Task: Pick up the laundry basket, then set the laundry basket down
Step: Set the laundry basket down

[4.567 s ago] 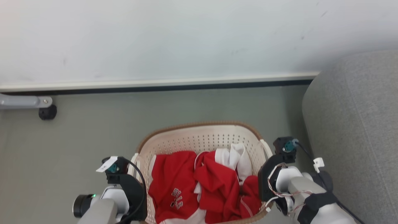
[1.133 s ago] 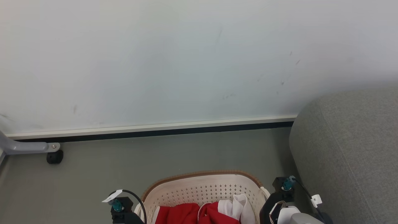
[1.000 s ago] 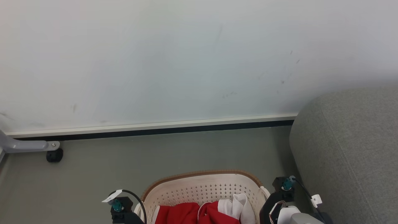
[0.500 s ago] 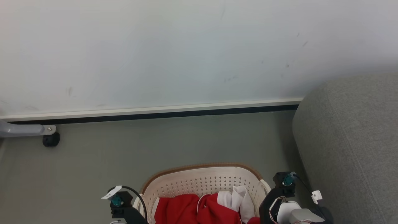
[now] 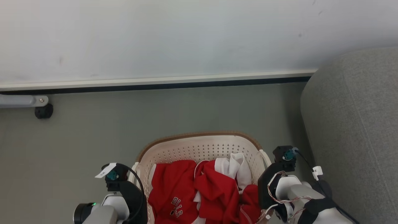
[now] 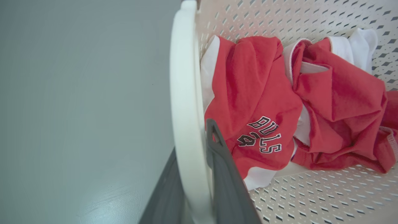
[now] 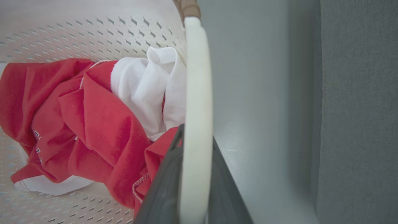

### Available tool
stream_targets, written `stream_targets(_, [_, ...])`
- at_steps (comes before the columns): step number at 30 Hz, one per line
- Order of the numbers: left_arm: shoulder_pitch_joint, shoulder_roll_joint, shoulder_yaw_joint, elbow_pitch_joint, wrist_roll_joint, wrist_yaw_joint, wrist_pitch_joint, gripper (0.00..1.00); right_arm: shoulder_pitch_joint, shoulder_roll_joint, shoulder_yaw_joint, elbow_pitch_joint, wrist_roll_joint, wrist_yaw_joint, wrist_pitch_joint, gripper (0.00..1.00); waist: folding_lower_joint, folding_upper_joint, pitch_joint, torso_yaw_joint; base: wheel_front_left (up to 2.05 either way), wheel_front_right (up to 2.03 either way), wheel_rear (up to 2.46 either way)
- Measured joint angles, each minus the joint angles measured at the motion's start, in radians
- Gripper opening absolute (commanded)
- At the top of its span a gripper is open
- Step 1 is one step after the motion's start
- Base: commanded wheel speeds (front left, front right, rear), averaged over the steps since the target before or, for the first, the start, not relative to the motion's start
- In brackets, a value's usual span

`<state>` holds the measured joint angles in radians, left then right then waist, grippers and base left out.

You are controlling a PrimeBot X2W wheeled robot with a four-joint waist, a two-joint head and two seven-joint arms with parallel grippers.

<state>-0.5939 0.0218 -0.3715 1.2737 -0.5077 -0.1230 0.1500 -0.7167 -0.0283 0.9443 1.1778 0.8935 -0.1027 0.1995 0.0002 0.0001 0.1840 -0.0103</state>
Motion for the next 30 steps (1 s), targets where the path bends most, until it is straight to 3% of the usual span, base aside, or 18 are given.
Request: stream_targets(30, [-0.221, 0.040, 0.003, -0.046, 0.007, 0.000, -0.117, 0.00, -0.217, -0.007, -0.010, -0.011, -0.003, -0.013, -0.145, 0.00, 0.0000, 0.0002, 0.349, 0.004, 0.00, 0.00, 0.00])
